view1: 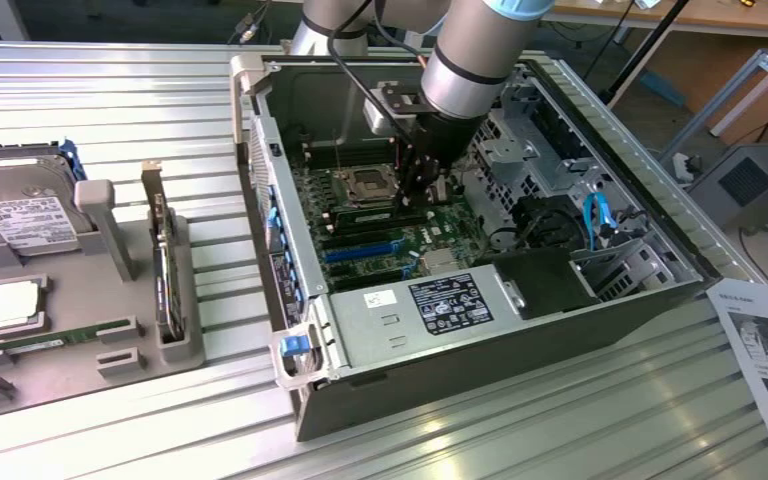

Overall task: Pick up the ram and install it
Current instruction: 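Insert the ram into the slot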

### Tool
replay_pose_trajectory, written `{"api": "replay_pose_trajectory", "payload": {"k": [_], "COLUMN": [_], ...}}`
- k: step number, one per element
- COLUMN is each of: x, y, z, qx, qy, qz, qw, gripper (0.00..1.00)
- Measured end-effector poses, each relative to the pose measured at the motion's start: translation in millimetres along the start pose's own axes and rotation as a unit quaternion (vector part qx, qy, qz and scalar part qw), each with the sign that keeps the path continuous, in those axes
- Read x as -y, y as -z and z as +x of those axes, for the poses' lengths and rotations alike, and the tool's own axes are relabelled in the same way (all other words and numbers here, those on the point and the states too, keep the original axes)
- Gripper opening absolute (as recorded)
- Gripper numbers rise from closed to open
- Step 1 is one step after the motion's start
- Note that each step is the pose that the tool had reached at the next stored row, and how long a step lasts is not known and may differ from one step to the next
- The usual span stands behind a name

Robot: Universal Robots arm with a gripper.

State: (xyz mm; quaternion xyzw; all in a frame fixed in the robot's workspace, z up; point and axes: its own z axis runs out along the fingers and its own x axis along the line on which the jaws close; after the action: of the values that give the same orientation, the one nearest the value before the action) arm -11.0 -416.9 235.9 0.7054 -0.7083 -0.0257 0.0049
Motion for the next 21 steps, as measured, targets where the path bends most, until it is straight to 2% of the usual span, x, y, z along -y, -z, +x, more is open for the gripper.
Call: {"api": "replay_pose_trajectory", "payload": {"k": [11, 15, 17, 21], "x": [0.0, 0.0, -0.2, -0.3], "y": [-0.6, 2.1, 4.6, 5.8], "z": [0.0, -0.3, -0.1, -0.2], "qx": [0.0001, 0.0009, 0.0001, 0.0001], "qy": [0.0, 0.0, 0.0, 0.0], "qz": [0.0001, 0.0004, 0.0001, 0.0], "qw": [1.0, 1.0, 1.0, 1.0], "gripper": [0.12, 0.12, 0.12, 0.12]}}
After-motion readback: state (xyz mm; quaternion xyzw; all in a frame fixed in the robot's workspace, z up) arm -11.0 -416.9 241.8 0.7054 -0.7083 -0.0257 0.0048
